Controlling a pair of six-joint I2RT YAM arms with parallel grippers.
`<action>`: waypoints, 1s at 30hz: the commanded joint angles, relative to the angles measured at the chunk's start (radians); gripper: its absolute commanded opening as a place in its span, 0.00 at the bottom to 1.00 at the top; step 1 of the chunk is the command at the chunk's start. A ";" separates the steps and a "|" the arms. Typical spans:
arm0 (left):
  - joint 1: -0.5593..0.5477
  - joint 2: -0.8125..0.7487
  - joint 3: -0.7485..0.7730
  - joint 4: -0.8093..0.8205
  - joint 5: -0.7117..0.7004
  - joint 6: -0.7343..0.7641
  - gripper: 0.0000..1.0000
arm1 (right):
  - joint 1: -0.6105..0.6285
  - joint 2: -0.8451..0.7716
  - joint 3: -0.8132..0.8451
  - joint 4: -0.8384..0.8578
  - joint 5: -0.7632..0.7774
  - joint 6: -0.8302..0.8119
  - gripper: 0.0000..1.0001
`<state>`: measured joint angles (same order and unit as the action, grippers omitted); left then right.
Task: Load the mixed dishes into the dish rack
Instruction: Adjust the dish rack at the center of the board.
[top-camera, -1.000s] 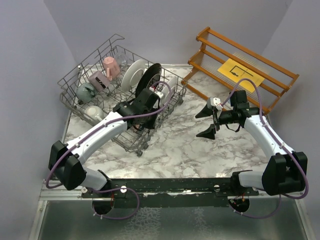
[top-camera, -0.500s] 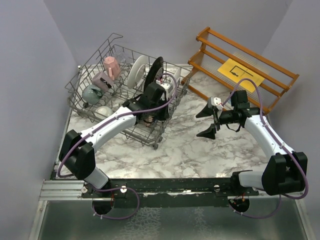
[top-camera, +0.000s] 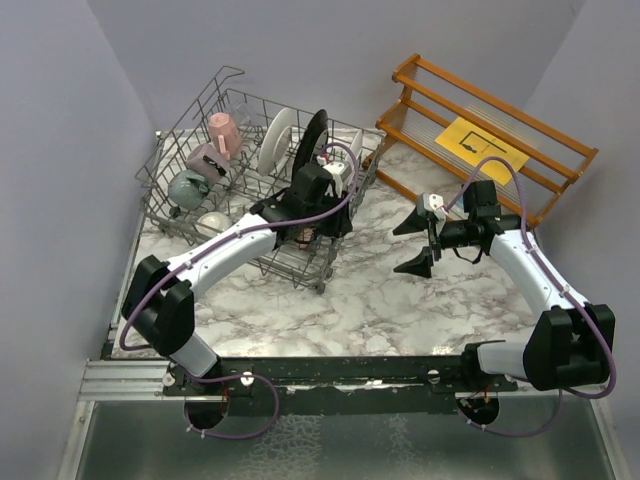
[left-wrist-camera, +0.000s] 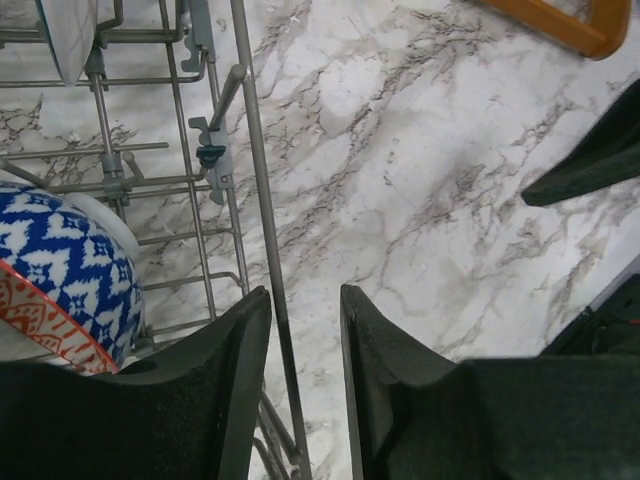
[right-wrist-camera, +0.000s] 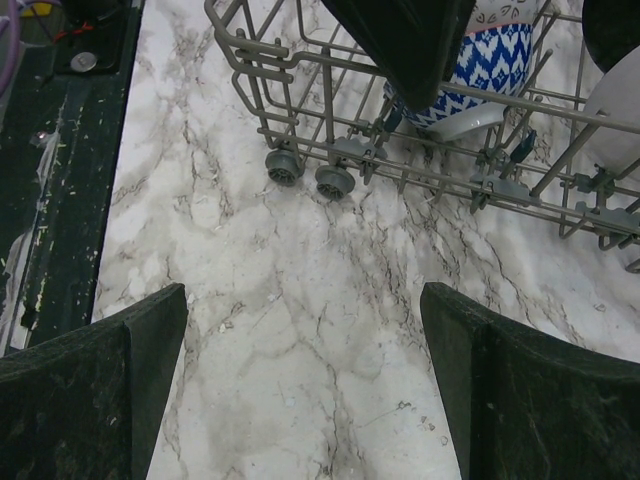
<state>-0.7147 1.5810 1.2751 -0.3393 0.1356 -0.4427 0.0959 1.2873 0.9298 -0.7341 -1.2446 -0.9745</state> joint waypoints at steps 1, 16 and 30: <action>0.032 -0.133 -0.022 0.066 0.036 0.048 0.40 | -0.012 -0.003 -0.009 -0.003 -0.015 -0.008 1.00; 0.492 -0.257 -0.180 0.125 0.430 0.120 0.88 | -0.015 0.016 -0.011 -0.001 -0.022 -0.009 1.00; 0.549 -0.026 -0.090 0.066 0.530 0.175 0.79 | -0.015 0.030 -0.008 -0.001 -0.017 -0.010 1.00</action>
<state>-0.1658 1.5131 1.1168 -0.2321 0.6102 -0.3107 0.0895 1.3125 0.9298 -0.7341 -1.2449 -0.9745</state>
